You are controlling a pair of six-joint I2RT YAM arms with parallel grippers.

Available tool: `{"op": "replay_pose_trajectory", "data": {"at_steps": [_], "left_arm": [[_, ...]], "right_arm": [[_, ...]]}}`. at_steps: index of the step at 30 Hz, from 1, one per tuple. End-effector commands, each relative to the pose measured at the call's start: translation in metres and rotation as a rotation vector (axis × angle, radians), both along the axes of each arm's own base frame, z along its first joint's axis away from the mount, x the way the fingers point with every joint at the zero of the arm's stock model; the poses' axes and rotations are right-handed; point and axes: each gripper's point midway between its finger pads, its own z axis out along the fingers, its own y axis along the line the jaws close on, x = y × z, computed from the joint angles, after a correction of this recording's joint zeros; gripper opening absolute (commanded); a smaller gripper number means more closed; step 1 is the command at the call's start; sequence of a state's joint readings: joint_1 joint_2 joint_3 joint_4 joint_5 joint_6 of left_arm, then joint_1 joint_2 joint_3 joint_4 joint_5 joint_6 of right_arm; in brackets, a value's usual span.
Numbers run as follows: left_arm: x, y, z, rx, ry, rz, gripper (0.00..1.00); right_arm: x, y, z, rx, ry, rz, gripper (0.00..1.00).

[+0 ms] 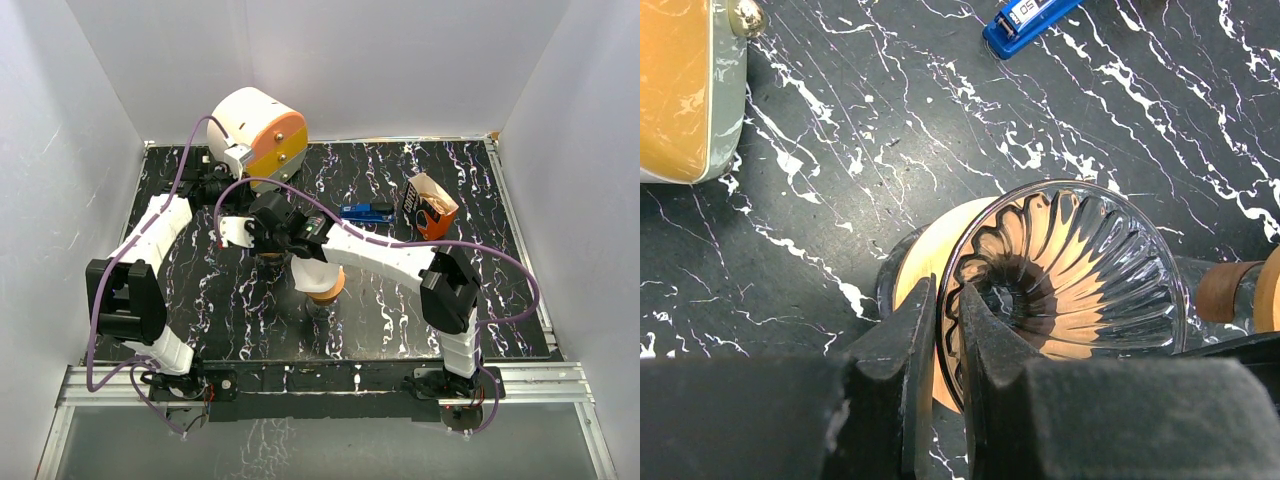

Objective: Place the coffee filter in the dripper
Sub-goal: Place the coffee dripper in the dripper holder.

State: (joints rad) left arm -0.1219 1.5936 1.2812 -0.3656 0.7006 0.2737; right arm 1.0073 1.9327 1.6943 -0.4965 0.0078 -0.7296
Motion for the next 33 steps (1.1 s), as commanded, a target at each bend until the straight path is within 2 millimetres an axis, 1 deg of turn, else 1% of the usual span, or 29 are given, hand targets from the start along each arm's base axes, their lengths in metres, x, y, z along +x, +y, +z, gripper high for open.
{"op": "replay_pose_trajectory", "data": {"at_steps": [1, 4, 10, 18, 27, 33], "left_arm": [[-0.009, -0.011, 0.025, -0.030, -0.054, -0.064, 0.00], [-0.011, -0.007, 0.016, -0.005, -0.039, -0.049, 0.00], [-0.020, 0.004, -0.003, 0.049, -0.004, -0.012, 0.00], [-0.038, 0.009, -0.026, 0.075, 0.037, -0.015, 0.00], [-0.052, 0.011, -0.038, 0.091, 0.048, -0.043, 0.00], [-0.055, 0.012, -0.041, 0.098, 0.054, -0.054, 0.00]], "right_arm": [[0.001, -0.002, -0.010, -0.008, 0.054, -0.023, 0.00], [-0.004, -0.006, -0.015, -0.023, 0.076, -0.014, 0.00], [-0.014, -0.009, -0.031, -0.063, 0.137, 0.012, 0.00], [-0.017, -0.016, -0.051, -0.098, 0.190, 0.001, 0.00], [-0.022, -0.029, -0.069, -0.131, 0.234, -0.017, 0.00], [-0.029, -0.036, -0.085, -0.158, 0.273, -0.023, 0.00]]}}
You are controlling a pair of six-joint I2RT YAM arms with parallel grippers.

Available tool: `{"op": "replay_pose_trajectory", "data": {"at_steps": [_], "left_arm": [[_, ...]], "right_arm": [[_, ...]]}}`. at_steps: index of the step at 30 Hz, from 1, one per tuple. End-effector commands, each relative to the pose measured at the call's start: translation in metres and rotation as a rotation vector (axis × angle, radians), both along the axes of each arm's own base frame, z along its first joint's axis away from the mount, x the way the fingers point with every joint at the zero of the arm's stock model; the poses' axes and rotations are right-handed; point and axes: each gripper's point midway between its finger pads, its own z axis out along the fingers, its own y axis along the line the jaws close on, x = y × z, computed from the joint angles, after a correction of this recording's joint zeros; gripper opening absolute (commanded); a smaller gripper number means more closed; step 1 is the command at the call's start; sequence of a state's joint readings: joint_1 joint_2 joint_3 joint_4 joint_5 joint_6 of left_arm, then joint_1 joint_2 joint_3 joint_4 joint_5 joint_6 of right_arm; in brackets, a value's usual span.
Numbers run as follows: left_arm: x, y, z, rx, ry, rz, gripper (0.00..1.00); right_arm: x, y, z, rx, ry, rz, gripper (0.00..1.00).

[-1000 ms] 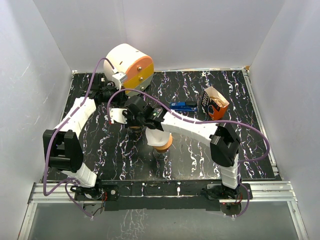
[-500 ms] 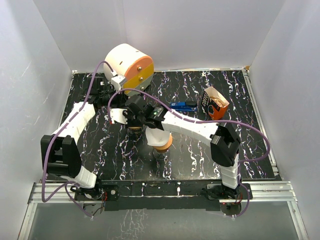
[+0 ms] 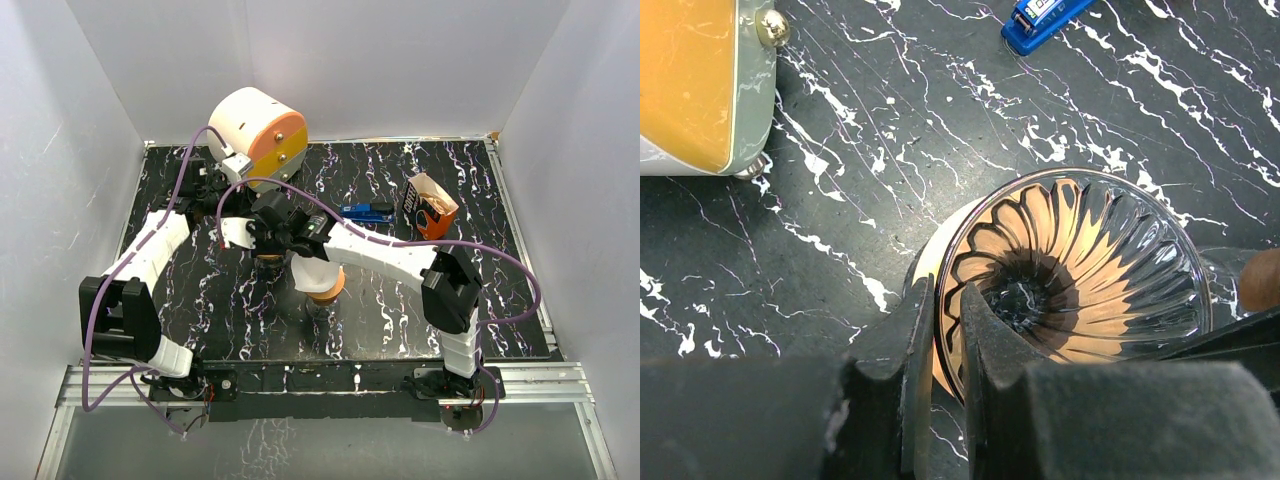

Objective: Place the coffee filter in the dripper
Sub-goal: Place the coffee dripper in the dripper holder.

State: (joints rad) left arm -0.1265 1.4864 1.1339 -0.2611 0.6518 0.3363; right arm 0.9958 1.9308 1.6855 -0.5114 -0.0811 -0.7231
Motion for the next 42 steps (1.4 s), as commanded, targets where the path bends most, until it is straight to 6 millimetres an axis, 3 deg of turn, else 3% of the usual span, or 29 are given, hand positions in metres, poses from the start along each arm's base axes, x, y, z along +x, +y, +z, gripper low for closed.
{"op": "replay_pose_trajectory", "data": {"at_steps": [1, 21, 42], "left_arm": [[-0.044, 0.003, -0.035, 0.046, 0.169, -0.045, 0.00], [-0.054, -0.003, -0.054, 0.102, 0.215, -0.075, 0.00], [-0.078, 0.006, -0.076, 0.156, 0.255, -0.091, 0.00]], "right_arm": [[-0.020, -0.040, -0.080, -0.185, 0.209, -0.070, 0.00], [-0.013, -0.066, -0.106, -0.220, 0.278, -0.125, 0.00], [-0.022, -0.076, -0.127, -0.253, 0.336, -0.132, 0.00]]}}
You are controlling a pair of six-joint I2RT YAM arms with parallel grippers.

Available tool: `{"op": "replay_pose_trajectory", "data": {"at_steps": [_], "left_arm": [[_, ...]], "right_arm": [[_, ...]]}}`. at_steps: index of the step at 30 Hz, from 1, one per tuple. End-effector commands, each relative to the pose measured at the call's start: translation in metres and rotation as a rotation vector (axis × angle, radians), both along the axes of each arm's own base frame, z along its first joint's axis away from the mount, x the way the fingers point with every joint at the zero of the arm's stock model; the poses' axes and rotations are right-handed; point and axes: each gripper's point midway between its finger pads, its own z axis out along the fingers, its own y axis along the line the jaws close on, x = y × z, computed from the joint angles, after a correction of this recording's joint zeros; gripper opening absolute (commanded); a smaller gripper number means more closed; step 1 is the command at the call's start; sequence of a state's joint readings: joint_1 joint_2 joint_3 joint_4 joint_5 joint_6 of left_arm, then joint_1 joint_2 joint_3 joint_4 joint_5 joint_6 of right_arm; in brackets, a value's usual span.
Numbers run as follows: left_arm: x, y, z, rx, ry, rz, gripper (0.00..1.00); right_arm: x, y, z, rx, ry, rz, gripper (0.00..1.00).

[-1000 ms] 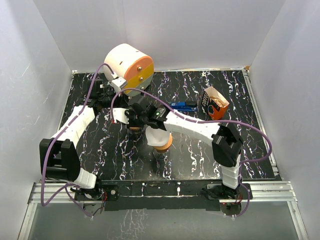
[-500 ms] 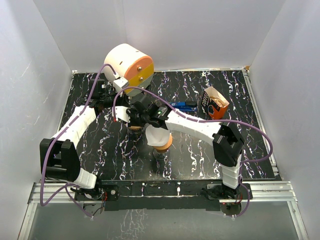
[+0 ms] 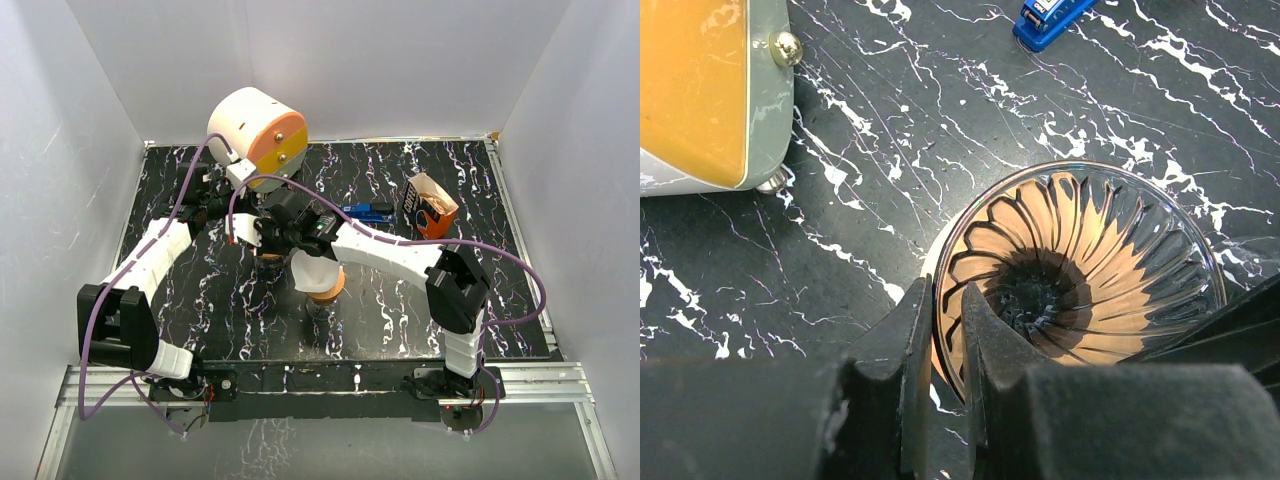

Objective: Place the coffee filter in the dripper
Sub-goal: Place the coffee dripper in the dripper holder.

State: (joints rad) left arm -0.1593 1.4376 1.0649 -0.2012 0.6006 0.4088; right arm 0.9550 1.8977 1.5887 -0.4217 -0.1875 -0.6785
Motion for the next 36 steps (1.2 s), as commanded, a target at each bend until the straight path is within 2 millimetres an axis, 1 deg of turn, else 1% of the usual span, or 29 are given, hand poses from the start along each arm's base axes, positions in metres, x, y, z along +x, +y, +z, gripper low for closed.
{"op": "replay_pose_trajectory", "data": {"at_steps": [1, 4, 6, 10, 16, 19, 27, 36], "left_arm": [[-0.074, 0.008, -0.072, 0.100, 0.349, -0.043, 0.00], [-0.071, 0.008, -0.070, 0.100, 0.352, -0.038, 0.00], [-0.067, 0.007, -0.067, 0.093, 0.348, -0.031, 0.00], [-0.056, 0.002, -0.049, 0.059, 0.331, -0.015, 0.00], [-0.039, -0.008, -0.018, -0.001, 0.288, -0.001, 0.00], [-0.032, -0.010, -0.008, -0.018, 0.265, 0.009, 0.00], [-0.021, -0.014, 0.005, -0.042, 0.241, 0.022, 0.00], [-0.009, -0.013, 0.013, -0.040, 0.225, 0.040, 0.00]], "right_arm": [[-0.020, -0.072, -0.118, -0.333, 0.267, -0.124, 0.00], [-0.016, -0.071, -0.116, -0.332, 0.260, -0.130, 0.00], [-0.012, -0.069, -0.109, -0.323, 0.255, -0.132, 0.00], [-0.005, -0.059, -0.089, -0.293, 0.237, -0.125, 0.03], [0.001, -0.037, -0.052, -0.215, 0.224, -0.086, 0.12], [0.002, -0.031, -0.043, -0.196, 0.220, -0.075, 0.15], [0.006, -0.021, -0.024, -0.157, 0.201, -0.068, 0.25], [0.013, -0.010, 0.006, -0.102, 0.168, -0.067, 0.33]]}}
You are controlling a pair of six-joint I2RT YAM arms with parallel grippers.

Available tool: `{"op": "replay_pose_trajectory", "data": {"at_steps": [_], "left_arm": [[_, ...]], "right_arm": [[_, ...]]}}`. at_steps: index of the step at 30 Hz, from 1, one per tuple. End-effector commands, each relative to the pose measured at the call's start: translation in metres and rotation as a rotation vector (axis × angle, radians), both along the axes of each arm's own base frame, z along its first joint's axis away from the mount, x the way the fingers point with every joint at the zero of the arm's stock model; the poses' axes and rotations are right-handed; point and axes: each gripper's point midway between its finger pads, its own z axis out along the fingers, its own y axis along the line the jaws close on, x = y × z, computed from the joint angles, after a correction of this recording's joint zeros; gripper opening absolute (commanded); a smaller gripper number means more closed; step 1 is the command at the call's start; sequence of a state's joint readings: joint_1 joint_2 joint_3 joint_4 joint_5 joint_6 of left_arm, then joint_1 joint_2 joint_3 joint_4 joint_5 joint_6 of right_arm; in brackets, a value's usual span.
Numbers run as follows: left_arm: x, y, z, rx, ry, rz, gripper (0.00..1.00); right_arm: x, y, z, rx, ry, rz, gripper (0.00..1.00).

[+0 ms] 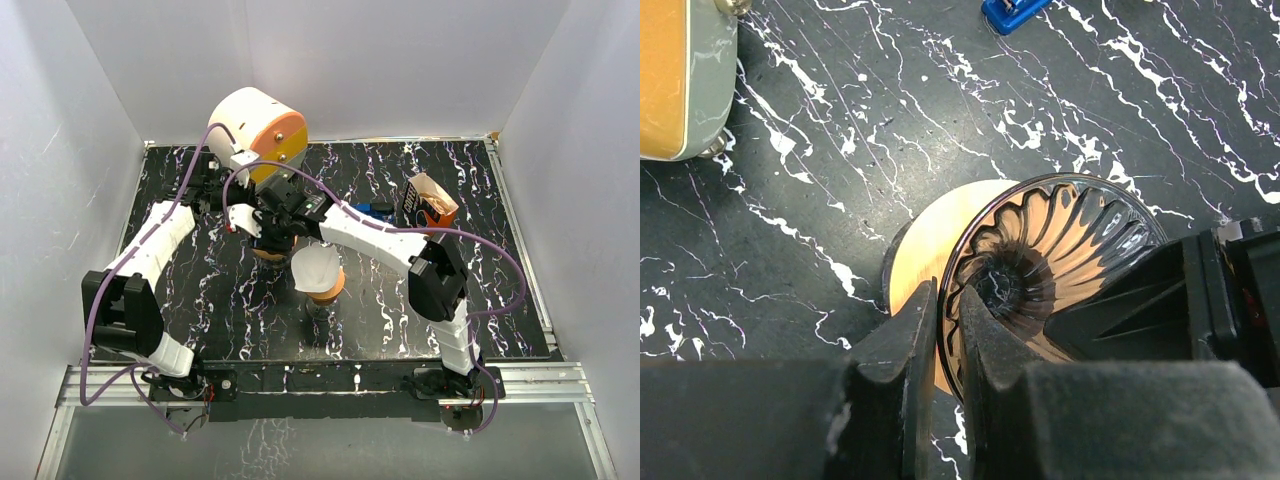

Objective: Place the coffee filter in the dripper
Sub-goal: Place the coffee dripper in the dripper holder.

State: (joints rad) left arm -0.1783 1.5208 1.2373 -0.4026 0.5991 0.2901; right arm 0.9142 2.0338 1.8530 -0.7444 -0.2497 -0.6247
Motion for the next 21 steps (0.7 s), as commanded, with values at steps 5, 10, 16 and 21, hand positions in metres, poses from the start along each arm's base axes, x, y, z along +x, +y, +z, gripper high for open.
{"op": "replay_pose_trajectory", "data": {"at_steps": [5, 10, 16, 21], "left_arm": [[-0.002, -0.003, 0.007, 0.000, 0.029, -0.003, 0.00], [0.002, -0.006, 0.015, -0.015, 0.018, -0.007, 0.08], [0.006, -0.009, 0.025, -0.037, 0.013, -0.011, 0.22], [0.009, -0.009, 0.031, -0.035, 0.004, -0.006, 0.28]], "right_arm": [[0.014, 0.004, 0.033, 0.036, -0.043, -0.036, 0.37], [0.014, 0.008, 0.050, 0.068, -0.054, -0.033, 0.45], [0.008, 0.010, 0.067, 0.110, -0.052, -0.011, 0.53], [0.002, 0.011, 0.081, 0.145, -0.048, 0.010, 0.59]]}}
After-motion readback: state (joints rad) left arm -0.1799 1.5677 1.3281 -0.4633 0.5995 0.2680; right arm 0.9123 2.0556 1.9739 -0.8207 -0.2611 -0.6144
